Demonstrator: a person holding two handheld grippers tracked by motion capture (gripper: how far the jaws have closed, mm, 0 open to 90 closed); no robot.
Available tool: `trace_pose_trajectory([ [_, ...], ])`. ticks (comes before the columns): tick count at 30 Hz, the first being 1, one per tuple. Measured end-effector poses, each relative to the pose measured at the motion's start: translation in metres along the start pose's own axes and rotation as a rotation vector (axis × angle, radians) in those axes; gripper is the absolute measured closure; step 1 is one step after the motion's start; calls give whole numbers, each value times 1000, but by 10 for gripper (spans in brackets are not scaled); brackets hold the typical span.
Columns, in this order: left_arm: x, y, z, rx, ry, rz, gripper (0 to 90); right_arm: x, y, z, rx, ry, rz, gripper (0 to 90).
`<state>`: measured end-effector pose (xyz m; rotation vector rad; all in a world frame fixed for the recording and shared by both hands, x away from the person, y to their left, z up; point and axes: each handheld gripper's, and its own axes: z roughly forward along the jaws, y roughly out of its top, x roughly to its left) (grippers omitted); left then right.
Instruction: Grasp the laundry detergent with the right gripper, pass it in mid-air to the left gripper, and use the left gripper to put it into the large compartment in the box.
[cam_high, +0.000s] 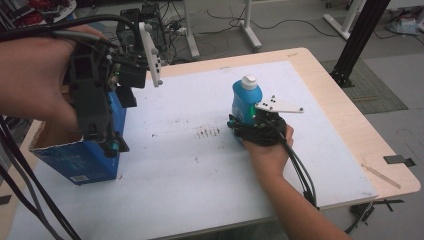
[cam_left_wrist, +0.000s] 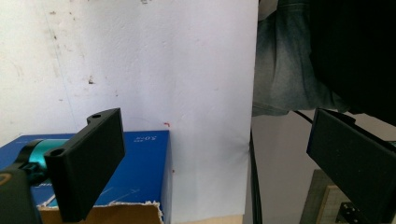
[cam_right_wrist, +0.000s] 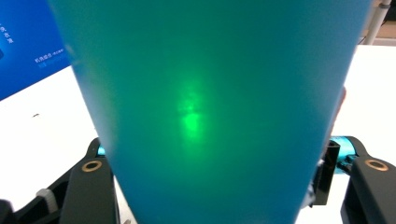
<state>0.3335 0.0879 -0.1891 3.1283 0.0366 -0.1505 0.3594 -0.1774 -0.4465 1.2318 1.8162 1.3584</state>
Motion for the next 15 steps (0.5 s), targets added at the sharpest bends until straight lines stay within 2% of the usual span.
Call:
trace_pose_trajectory([
  [8, 0, 1, 0, 3, -1, 4, 44, 3, 0, 0, -8, -30, -19, 358],
  [15, 0, 1, 0, 4, 1, 8, 44, 4, 1, -1, -25, -37, -21, 386],
])
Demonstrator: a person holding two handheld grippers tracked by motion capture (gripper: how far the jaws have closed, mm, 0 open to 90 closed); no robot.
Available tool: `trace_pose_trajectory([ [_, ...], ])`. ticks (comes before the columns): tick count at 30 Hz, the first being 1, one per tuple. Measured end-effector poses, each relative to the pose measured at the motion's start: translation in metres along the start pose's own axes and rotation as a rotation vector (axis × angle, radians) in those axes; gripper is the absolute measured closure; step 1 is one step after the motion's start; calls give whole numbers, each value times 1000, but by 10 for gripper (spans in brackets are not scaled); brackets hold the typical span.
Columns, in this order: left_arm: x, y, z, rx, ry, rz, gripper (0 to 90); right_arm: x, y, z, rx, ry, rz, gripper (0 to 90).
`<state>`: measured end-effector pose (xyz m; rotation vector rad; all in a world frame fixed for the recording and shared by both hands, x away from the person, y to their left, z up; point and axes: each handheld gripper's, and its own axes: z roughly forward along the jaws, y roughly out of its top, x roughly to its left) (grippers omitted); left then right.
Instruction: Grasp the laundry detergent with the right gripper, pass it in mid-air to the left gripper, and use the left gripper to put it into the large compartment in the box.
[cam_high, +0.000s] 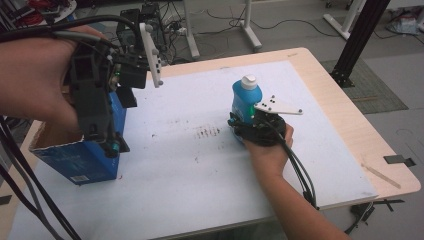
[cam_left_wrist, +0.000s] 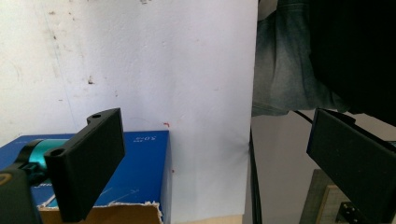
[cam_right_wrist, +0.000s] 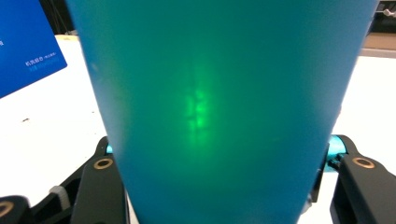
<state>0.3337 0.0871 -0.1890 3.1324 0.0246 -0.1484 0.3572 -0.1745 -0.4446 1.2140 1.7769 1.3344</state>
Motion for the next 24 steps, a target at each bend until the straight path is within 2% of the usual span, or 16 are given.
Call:
trace_pose_trajectory([
  [7, -1, 0, 1, -6, 0, -9, 44, 3, 0, 0, -9, -30, -19, 429],
  [10, -1, 0, 1, -5, -1, -7, 44, 4, 1, 0, -8, -26, -29, 447],
  [15, 0, 1, 2, -1, -2, -5, 44, 4, 2, -2, 0, 12, -35, 460],
  [20, 2, 4, 3, 1, 2, -9, 44, 6, 10, -6, 15, 71, -86, 462],
  [22, 3, 5, 3, -1, 3, -8, 44, 7, 13, -7, 15, 85, -91, 461],
  [23, 3, 7, 2, -1, 6, -7, 44, 9, 18, -11, 13, 117, -97, 461],
  [24, 3, 7, 2, -1, 6, -7, 44, 9, 18, -11, 13, 117, -97, 461],
])
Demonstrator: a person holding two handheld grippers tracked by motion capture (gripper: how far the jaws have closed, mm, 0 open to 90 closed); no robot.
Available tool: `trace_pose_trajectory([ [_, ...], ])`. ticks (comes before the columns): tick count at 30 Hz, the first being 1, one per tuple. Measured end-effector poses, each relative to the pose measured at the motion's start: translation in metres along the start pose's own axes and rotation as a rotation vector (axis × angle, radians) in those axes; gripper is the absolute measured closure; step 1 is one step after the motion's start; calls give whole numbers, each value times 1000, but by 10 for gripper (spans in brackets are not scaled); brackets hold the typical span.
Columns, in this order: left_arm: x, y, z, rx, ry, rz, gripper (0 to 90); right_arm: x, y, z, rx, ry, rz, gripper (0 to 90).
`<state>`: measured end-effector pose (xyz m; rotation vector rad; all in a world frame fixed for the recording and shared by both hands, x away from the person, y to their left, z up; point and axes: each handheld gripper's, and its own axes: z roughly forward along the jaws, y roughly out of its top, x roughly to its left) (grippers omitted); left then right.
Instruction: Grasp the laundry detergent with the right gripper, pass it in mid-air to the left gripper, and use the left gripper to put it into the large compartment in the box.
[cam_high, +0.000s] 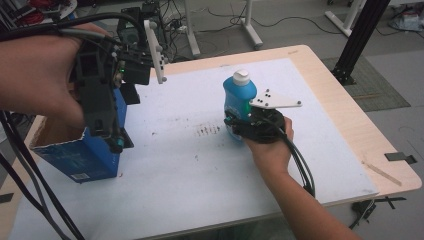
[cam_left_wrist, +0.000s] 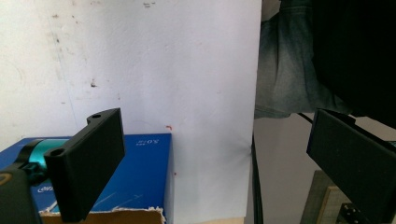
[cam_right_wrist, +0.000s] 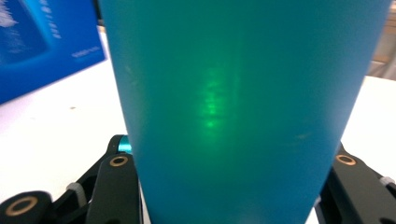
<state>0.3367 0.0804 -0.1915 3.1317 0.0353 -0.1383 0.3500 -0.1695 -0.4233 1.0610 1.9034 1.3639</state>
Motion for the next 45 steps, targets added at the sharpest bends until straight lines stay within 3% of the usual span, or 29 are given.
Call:
trace_pose_trajectory([
  [1, 0, 2, -1, -5, 7, -1, 44, 2, 5, -3, -5, 30, -5, 461],
  [4, 1, 4, -1, -5, 8, 4, 44, 3, 9, -7, -3, 55, -11, 461],
  [5, 1, 6, -1, -3, 11, 2, 44, 5, 13, -11, -6, 89, -17, 461],
  [9, 2, 11, 1, 5, 12, 7, 44, 9, 19, -17, 0, 140, -43, 460],
  [20, 7, 28, 3, -1, 31, 29, 44, 24, 31, -35, 23, 411, -120, 459],
  [32, 9, 42, 7, -16, 45, 53, 44, 48, 44, -36, -2, 699, -176, 460],
  [38, 7, 45, 8, -21, 43, 66, 44, 57, 46, -31, -3, 788, -197, 460],
  [45, 5, 49, 12, -23, 35, 78, 44, 67, 49, -22, 4, 843, -216, 459],
])
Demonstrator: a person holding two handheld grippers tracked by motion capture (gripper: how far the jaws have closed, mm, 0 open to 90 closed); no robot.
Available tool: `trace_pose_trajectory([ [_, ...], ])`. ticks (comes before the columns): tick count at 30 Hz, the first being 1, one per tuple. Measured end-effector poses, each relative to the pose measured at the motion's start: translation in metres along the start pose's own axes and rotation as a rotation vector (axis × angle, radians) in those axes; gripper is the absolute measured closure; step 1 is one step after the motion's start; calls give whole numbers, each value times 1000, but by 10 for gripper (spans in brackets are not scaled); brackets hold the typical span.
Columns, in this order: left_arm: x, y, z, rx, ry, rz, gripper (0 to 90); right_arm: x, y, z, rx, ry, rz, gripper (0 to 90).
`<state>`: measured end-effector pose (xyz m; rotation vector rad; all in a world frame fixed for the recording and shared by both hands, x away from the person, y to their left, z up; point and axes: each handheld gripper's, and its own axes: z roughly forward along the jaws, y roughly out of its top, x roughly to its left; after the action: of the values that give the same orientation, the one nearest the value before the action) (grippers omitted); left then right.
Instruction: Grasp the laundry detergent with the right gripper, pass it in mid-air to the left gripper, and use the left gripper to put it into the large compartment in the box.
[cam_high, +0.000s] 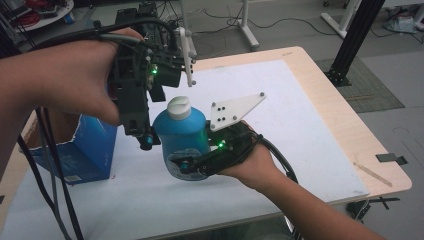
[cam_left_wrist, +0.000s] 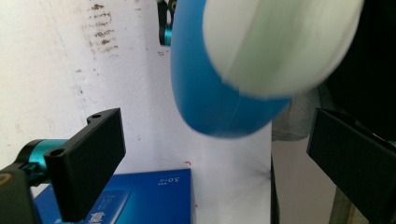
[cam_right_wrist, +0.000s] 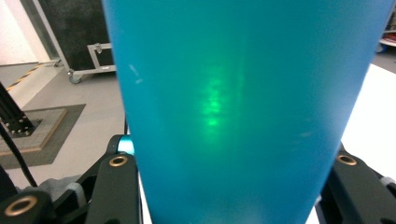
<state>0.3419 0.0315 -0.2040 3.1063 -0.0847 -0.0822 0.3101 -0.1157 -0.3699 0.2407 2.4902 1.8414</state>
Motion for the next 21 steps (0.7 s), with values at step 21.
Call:
trace_pose_trajectory([
  [21, -6, -3, 21, 8, 3, -7, 44, 2, 9, 29, 3, 72, -17, 461],
])
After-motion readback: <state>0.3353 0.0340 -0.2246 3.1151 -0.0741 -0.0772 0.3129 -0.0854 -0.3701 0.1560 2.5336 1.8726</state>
